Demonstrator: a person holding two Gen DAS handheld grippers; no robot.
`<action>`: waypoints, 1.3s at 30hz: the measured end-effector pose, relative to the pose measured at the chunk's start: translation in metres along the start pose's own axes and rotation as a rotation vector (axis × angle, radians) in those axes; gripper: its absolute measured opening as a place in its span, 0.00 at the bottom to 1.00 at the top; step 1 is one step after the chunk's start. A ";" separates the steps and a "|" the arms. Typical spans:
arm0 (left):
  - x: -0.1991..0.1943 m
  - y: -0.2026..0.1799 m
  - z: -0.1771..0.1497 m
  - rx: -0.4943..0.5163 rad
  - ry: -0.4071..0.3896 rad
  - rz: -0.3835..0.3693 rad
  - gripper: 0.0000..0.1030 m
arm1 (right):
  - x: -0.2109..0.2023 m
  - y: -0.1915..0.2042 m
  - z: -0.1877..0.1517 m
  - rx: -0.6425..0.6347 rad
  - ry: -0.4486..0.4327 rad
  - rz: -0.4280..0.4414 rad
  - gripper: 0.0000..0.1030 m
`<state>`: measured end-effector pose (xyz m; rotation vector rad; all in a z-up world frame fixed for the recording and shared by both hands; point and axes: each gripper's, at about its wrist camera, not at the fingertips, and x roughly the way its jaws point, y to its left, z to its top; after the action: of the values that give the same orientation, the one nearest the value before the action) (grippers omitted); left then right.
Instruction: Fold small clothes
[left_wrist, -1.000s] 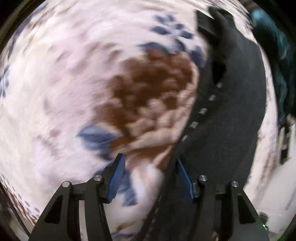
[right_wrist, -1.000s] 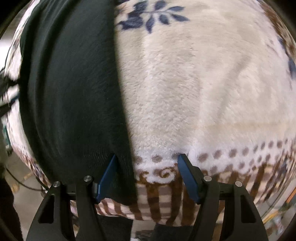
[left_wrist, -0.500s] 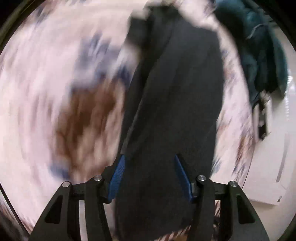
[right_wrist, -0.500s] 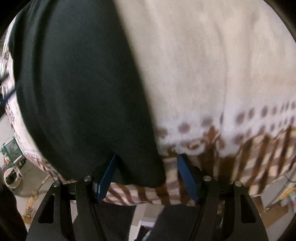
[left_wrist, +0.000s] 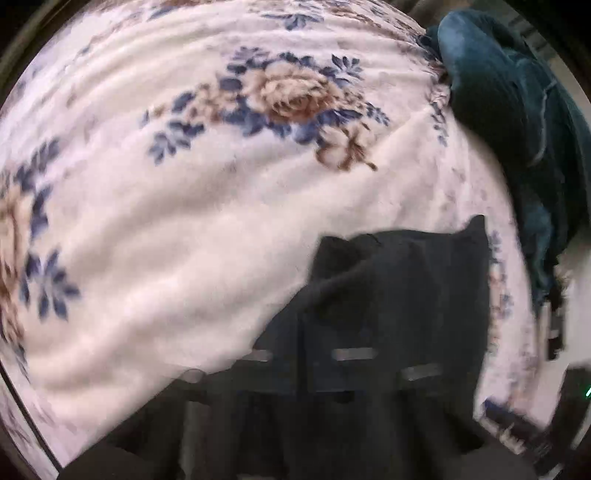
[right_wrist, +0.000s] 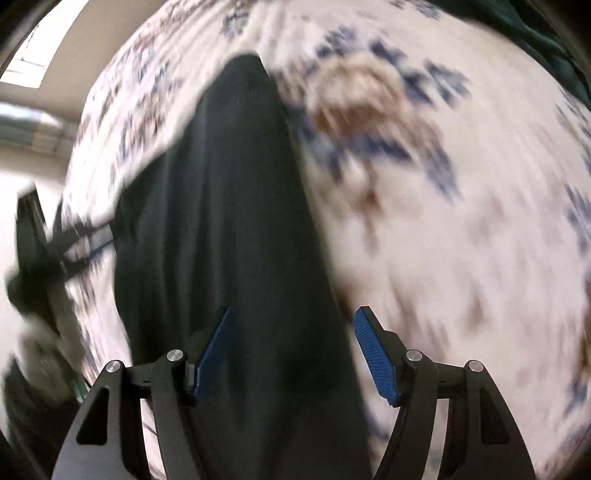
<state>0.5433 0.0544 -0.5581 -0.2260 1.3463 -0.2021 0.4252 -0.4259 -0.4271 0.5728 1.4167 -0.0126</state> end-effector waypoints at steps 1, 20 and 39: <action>0.000 -0.001 0.003 0.009 -0.021 -0.005 0.01 | 0.004 0.004 0.013 0.007 -0.002 0.014 0.68; 0.000 0.025 0.015 -0.042 0.049 -0.019 0.10 | 0.091 0.036 0.118 -0.028 0.007 -0.149 0.18; -0.066 0.053 -0.097 -0.272 0.113 -0.201 0.42 | 0.047 -0.006 0.000 0.075 0.105 -0.108 0.55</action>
<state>0.4352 0.1189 -0.5306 -0.5872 1.4626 -0.2022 0.4309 -0.4160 -0.4727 0.5653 1.5535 -0.1234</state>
